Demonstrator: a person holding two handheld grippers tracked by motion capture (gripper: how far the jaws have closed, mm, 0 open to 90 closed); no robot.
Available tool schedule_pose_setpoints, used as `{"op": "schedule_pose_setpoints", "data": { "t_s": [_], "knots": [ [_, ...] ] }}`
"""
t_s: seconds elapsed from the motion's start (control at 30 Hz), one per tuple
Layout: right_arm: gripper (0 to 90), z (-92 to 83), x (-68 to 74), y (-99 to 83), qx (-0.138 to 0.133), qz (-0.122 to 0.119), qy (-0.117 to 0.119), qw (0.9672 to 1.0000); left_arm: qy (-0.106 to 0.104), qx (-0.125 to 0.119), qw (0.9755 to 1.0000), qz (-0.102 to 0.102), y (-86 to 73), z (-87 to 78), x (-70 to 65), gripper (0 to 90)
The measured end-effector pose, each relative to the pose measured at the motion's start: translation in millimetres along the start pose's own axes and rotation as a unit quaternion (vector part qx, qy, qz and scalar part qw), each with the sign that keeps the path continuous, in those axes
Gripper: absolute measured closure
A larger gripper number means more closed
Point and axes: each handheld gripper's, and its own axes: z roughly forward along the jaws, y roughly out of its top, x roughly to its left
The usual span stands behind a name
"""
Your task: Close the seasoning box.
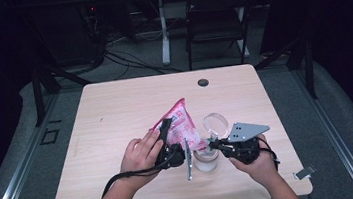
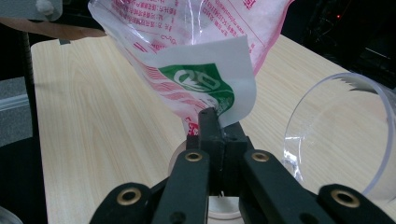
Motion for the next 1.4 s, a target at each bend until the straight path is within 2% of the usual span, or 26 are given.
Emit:
{"op": "schedule_pose_setpoints", "data": {
  "t_s": [0.9, 1.4],
  "knots": [
    [90.0, 1.5, -0.6, -1.4, 0.005, 0.0, -0.005, 1.0, -0.005, -0.001, 0.9999, 0.01, 0.8, 0.0, -3.6, 63.0],
    [90.0, 0.9, -1.2, -1.4, 0.003, 0.001, -0.004, 1.0, 0.003, -0.005, 0.9999, 0.013, 1.4, -1.1, -3.7, 63.1]
  ]
}}
